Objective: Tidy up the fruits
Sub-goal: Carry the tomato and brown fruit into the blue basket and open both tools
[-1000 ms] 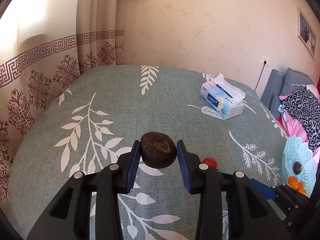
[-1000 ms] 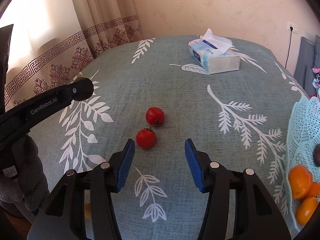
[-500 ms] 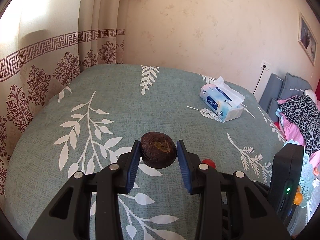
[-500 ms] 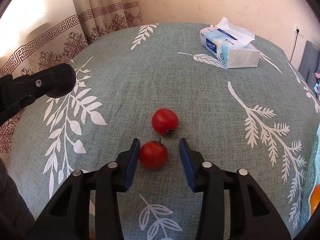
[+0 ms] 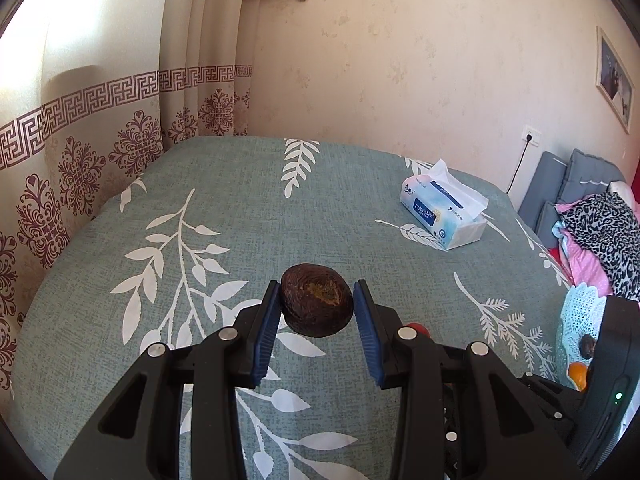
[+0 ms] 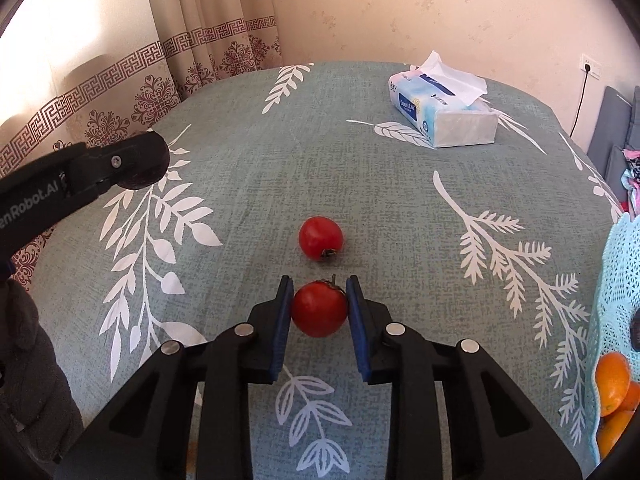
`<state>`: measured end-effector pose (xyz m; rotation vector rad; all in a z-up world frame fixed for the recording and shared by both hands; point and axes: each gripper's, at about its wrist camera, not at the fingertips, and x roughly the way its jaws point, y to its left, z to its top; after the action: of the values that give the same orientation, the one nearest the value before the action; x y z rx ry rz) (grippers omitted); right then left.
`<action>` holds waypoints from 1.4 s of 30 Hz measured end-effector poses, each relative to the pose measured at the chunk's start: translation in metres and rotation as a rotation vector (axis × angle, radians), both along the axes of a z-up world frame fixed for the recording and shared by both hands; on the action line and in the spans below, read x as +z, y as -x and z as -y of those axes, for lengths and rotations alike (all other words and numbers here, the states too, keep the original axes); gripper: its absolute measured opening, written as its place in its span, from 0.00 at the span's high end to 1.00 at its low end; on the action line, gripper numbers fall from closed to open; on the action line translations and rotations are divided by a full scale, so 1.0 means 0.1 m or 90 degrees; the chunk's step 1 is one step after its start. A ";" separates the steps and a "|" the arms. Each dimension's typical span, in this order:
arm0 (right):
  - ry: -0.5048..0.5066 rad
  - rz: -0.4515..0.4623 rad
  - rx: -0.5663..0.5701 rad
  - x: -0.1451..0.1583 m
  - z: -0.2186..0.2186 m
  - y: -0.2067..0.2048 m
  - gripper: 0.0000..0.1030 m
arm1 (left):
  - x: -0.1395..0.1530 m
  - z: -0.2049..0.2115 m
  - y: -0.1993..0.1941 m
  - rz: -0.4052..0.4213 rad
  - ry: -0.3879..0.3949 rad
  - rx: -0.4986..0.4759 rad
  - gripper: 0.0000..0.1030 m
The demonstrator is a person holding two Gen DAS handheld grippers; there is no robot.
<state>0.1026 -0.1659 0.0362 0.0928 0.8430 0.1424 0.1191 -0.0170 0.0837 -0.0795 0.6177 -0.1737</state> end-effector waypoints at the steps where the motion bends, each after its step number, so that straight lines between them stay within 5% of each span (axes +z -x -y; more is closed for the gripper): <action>1: -0.002 0.003 -0.001 0.02 0.02 0.03 0.73 | 0.00 0.00 0.01 0.002 0.000 0.000 0.64; 22: -0.027 0.067 -0.109 0.45 0.72 0.60 0.73 | 0.04 0.16 0.13 0.020 -0.004 -0.037 0.64; 42: -0.049 0.048 -0.314 0.29 1.91 0.95 0.71 | -0.05 0.44 0.25 0.017 -0.026 -0.087 0.64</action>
<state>0.0074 -0.3569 0.0652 0.3625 0.7182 -0.2844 0.0946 -0.0607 0.0792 0.0044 0.5999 -0.2945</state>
